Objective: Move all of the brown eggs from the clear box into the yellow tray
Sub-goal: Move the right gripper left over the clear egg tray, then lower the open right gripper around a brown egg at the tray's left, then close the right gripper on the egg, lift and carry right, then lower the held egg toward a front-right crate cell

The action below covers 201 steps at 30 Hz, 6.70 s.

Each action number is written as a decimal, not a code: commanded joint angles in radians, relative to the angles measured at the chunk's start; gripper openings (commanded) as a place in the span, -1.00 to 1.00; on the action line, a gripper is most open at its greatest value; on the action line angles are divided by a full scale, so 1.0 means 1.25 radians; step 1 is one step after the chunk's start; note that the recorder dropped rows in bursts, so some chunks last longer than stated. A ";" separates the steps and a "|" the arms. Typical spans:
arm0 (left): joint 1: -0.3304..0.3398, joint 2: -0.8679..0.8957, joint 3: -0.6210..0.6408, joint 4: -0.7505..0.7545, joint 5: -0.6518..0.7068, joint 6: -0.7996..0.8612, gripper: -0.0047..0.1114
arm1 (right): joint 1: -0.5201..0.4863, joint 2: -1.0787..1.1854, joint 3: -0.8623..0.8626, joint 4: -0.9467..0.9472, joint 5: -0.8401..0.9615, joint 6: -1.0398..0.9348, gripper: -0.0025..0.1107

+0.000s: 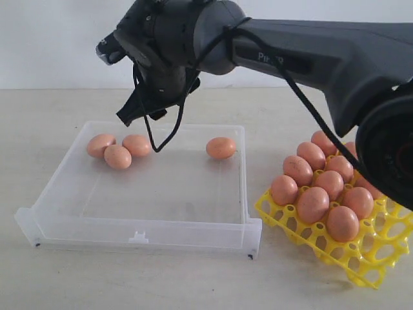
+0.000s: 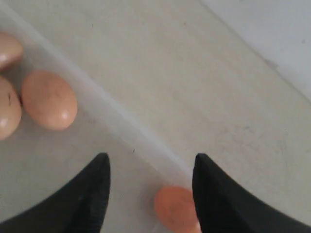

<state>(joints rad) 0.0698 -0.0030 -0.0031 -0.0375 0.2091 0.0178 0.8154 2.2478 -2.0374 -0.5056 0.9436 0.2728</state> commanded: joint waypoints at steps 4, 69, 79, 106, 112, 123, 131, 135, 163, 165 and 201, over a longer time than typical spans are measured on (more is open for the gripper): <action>0.001 0.002 0.002 0.002 -0.005 0.002 -0.99 | 0.018 -0.002 -0.019 0.182 0.012 -0.191 -0.07; 0.001 0.002 0.002 0.002 -0.005 0.002 -0.99 | 0.027 0.261 -0.230 0.293 -0.117 -0.280 0.33; 0.001 0.002 0.002 0.002 -0.005 0.002 -0.99 | 0.017 0.276 -0.230 0.295 -0.112 -0.280 0.33; 0.001 0.002 0.002 0.002 -0.005 0.002 -0.99 | 0.035 0.227 -0.230 0.376 -0.025 -0.266 -0.91; 0.001 0.002 0.002 0.002 -0.005 0.002 -0.99 | 0.035 0.222 -0.230 0.376 -0.027 -0.236 -0.91; 0.001 0.002 0.002 0.002 -0.005 0.002 -0.99 | 0.040 0.192 -0.230 0.326 -0.086 -0.081 -0.91; 0.001 0.002 0.002 0.002 -0.005 0.002 -0.99 | 0.041 0.041 0.028 0.156 -0.293 0.151 -0.96; 0.001 0.002 0.002 0.002 -0.005 0.002 -0.99 | 0.024 -0.157 0.396 -0.057 -0.530 0.382 -0.96; 0.001 0.002 0.002 0.002 -0.005 0.002 -0.99 | -0.063 -0.786 1.355 -0.863 -0.253 1.462 -0.96; 0.001 0.002 0.002 0.002 -0.005 0.002 -0.99 | -0.063 -0.786 1.370 -0.829 -0.250 1.462 -0.96; 0.001 0.002 0.002 0.002 -0.005 0.002 -0.99 | -0.063 -0.955 1.366 -0.384 -0.297 1.460 -0.96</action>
<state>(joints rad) 0.0698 -0.0030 -0.0031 -0.0375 0.2091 0.0178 0.7403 1.0789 -0.3198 -1.0163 0.6069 2.0995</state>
